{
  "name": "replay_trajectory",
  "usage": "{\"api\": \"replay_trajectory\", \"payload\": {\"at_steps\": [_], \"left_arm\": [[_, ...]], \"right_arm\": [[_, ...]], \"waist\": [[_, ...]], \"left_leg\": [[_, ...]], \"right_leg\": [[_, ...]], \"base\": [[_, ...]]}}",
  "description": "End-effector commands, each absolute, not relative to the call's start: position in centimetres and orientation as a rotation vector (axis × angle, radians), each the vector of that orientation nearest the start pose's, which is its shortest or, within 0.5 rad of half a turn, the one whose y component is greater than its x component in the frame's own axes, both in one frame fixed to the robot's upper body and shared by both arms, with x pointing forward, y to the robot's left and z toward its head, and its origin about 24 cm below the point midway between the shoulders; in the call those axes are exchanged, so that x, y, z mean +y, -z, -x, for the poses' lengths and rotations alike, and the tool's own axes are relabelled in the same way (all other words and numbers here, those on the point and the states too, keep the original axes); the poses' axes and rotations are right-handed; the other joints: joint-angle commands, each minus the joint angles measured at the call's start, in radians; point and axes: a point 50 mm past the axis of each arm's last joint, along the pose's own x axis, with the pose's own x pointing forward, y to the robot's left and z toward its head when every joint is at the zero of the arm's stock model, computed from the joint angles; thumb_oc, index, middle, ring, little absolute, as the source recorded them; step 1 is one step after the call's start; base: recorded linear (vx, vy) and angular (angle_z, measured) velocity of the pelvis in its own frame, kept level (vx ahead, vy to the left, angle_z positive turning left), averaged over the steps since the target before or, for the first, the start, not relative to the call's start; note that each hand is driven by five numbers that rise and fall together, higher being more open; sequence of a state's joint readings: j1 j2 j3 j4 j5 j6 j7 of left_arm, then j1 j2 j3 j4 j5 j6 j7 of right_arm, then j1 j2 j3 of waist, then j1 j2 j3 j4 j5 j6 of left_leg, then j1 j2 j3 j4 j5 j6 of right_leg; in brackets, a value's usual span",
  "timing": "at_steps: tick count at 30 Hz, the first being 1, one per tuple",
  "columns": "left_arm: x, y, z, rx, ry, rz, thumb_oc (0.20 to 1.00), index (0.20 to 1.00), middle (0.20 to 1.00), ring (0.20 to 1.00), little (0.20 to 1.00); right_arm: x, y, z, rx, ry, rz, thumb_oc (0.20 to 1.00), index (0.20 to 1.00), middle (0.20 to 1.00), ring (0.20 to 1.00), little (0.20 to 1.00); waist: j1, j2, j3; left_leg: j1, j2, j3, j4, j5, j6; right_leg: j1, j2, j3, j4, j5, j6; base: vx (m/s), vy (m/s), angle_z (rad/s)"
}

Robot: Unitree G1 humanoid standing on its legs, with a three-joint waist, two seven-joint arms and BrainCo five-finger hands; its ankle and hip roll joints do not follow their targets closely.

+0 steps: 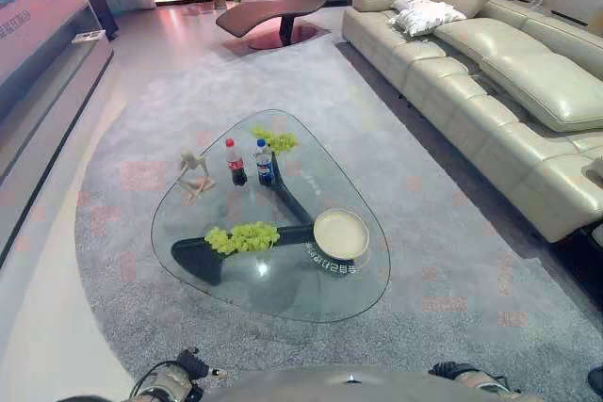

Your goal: Pick up fruits into the plate

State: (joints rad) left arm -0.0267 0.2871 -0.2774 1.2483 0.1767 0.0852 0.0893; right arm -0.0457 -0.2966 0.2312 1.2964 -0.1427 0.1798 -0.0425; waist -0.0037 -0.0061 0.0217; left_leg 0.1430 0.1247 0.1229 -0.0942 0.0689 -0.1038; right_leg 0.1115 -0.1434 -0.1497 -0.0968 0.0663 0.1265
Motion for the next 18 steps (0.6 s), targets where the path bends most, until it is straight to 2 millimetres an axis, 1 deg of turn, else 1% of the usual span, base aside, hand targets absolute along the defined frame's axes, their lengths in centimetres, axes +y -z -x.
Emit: {"api": "replay_trajectory", "payload": {"at_steps": [1, 18], "left_arm": [[26.09, 15.16, -10.91, 1.279, 0.032, -0.659, 1.000, 1.000, 1.000, 1.000, 1.000], [26.29, 15.08, -10.92, 1.262, 0.013, -0.693, 1.000, 1.000, 1.000, 1.000, 1.000]], "right_arm": [[-26.37, 15.40, -9.78, 1.420, -0.020, 0.630, 1.000, 1.000, 1.000, 1.000, 1.000], [-26.29, 15.46, -9.62, 1.425, -0.016, 0.621, 1.000, 1.000, 1.000, 1.000, 1.000]], "waist": [[-0.002, -0.011, 0.053], [-0.003, -0.008, 0.052]], "left_leg": [[0.017, -0.022, 0.018, 0.008, -0.123, 0.037], [0.019, -0.023, 0.018, 0.008, -0.125, 0.036]], "right_leg": [[0.047, 0.010, -0.050, 0.028, -0.095, 0.002], [0.049, 0.009, -0.050, 0.027, -0.096, 0.001]], "base": [[0.02, -0.075, -0.15], [0.00, 0.000, 0.00]]}}
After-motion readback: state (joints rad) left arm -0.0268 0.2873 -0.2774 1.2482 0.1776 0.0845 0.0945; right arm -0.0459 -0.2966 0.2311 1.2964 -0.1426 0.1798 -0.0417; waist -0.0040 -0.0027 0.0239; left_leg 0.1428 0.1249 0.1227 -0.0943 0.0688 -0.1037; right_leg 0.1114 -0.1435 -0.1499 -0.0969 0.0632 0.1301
